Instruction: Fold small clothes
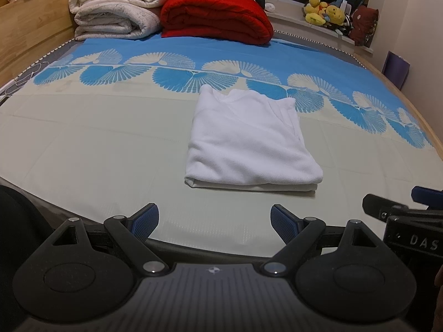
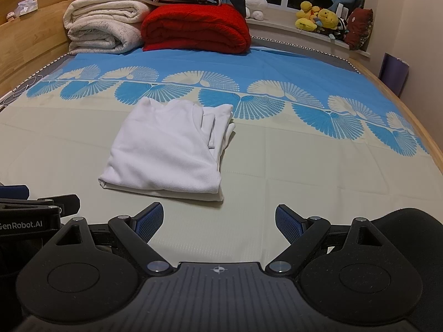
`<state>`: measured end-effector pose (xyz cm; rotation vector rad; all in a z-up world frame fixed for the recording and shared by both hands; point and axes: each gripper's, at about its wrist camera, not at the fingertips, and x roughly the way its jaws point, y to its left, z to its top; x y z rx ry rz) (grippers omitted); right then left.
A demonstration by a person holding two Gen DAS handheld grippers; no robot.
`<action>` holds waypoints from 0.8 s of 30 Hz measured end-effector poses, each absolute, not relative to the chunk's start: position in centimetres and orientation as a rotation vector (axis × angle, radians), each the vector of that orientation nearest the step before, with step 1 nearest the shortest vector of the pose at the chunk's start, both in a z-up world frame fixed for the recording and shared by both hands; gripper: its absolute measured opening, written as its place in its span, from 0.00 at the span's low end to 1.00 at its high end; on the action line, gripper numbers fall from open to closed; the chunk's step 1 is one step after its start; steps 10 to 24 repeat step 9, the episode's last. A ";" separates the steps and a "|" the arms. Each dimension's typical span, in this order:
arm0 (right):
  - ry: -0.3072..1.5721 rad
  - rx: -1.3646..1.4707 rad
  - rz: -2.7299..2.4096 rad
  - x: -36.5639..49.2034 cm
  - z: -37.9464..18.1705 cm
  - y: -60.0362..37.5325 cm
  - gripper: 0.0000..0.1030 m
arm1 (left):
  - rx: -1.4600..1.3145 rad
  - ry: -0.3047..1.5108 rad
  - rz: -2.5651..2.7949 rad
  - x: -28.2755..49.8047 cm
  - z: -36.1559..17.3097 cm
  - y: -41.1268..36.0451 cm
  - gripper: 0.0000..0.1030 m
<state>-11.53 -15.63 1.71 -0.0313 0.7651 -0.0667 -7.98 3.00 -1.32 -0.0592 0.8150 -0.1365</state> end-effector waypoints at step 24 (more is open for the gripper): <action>0.767 -0.021 -0.065 -11.6 1.2 -16.1 0.86 | -0.055 0.811 -0.146 -8.1 -1.5 3.1 0.89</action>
